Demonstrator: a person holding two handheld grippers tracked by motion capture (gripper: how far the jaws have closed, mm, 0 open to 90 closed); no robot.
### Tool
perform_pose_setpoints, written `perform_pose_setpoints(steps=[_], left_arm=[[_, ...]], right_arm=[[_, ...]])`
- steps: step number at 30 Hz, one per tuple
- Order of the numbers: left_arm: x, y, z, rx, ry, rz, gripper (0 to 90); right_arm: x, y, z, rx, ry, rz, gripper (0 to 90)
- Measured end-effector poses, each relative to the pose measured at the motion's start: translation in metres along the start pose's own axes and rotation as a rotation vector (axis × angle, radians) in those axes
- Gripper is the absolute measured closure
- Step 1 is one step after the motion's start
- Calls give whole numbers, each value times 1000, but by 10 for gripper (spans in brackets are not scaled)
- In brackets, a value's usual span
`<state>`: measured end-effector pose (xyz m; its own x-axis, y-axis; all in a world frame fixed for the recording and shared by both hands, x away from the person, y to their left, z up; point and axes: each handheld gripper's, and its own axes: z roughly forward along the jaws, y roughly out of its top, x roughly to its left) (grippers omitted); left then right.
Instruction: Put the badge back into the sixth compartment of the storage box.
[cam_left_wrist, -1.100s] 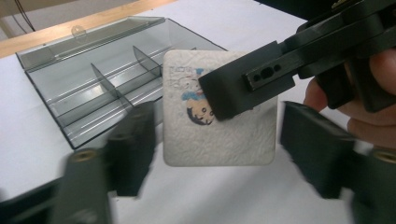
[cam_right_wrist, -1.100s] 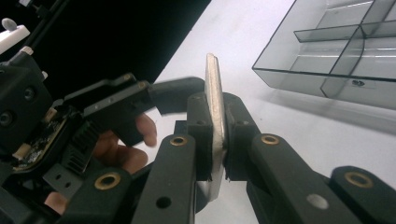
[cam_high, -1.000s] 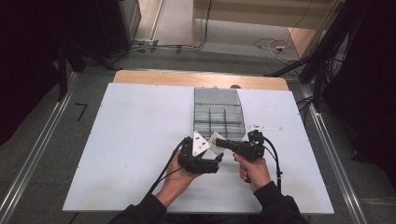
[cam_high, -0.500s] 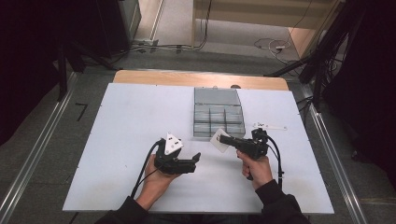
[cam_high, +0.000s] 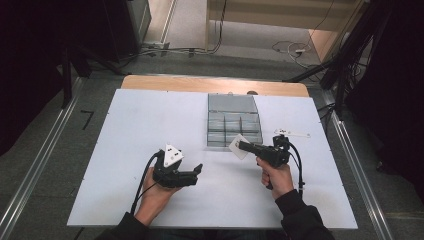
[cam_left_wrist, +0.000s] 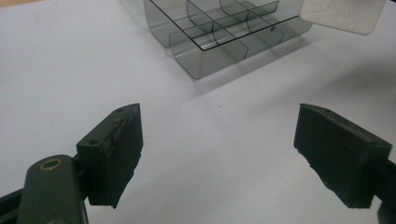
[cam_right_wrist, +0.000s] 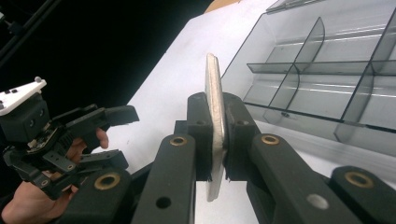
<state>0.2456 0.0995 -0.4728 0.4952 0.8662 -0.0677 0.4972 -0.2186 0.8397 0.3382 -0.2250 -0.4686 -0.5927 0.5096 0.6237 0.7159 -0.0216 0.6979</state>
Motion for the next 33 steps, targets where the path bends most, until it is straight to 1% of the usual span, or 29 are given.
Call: perform_pose_setpoints(steps=[2, 3, 4, 6, 9, 16, 26, 33], left_arm=[[2, -2, -1, 2, 13, 8, 161], [3, -2, -1, 0, 14, 0, 161], [4, -3, -2, 3, 17, 4, 161], [6, -4, -3, 3, 20, -5, 161], [10, -5, -6, 4, 25, -5, 161], [19, -8, -15, -8, 48, -33, 161], [29, -13, -25, -15, 62, -49, 161], [34, -16, -30, -14, 72, -57, 161]], right_arm=[[0, 1, 0, 6, -6, -5, 810], [0, 2, 0, 3, -7, -6, 810], [0, 3, 1, -2, -5, -5, 810], [0, 5, 2, -2, -4, -7, 810], [-2, 7, 3, -5, -7, -2, 810], [-5, 11, 5, -14, -8, 0, 810], [-12, 15, 4, -29, -29, 12, 810], [-15, 19, 3, -42, -32, 19, 810]])
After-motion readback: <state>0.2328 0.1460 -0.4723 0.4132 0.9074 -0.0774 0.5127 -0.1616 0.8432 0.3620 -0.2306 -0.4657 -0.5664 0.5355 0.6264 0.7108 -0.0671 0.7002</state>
